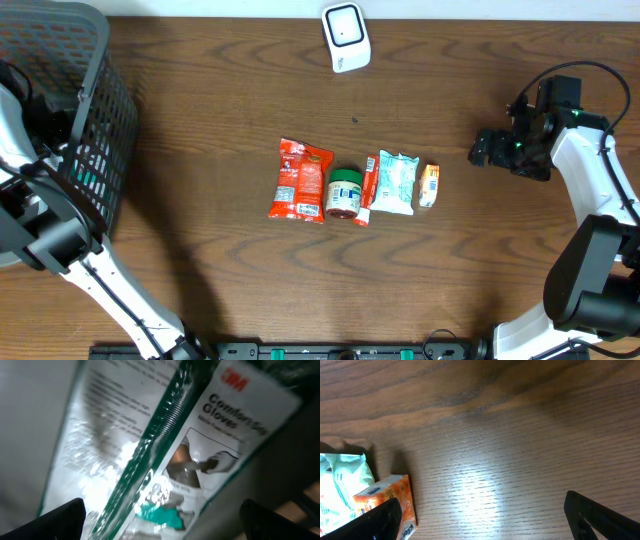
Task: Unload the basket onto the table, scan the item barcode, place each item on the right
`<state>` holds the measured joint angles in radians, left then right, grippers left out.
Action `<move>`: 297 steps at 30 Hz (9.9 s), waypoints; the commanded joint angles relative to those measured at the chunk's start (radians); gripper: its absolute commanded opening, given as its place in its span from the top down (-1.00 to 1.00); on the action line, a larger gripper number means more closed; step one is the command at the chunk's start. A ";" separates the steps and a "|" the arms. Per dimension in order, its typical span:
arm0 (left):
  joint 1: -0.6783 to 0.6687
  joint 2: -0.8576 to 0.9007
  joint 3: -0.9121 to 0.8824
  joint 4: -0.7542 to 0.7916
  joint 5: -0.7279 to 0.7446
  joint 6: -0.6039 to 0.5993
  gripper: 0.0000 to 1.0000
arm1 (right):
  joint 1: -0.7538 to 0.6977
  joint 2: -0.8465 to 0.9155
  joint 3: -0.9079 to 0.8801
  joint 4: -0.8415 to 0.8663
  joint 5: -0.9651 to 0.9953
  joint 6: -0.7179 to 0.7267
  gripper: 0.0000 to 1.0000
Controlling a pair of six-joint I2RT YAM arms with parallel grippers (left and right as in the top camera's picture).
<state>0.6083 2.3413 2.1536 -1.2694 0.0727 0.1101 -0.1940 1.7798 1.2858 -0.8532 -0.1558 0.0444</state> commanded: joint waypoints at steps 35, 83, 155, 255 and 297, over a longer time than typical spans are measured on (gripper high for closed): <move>0.002 0.049 -0.152 0.141 0.016 0.095 -0.42 | 0.004 -0.003 0.011 0.000 0.009 0.003 -0.99; -0.045 -0.101 -0.460 0.411 -0.220 0.087 -0.82 | 0.004 -0.003 0.011 0.000 0.009 0.003 -0.98; -0.752 -0.960 -0.794 0.243 -0.129 -0.492 0.85 | 0.004 -0.003 0.011 0.000 0.009 0.003 -0.98; -0.776 -0.593 -1.028 0.710 -0.064 -0.393 0.54 | 0.004 -0.003 0.011 0.000 0.009 0.003 -0.99; -0.650 -0.866 -0.955 0.576 -0.061 -0.286 -0.74 | 0.004 -0.003 0.011 0.000 0.009 0.003 -0.98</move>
<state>-0.0441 1.4788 1.1866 -0.6888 0.0135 -0.1879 -0.1940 1.7798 1.2858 -0.8524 -0.1555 0.0444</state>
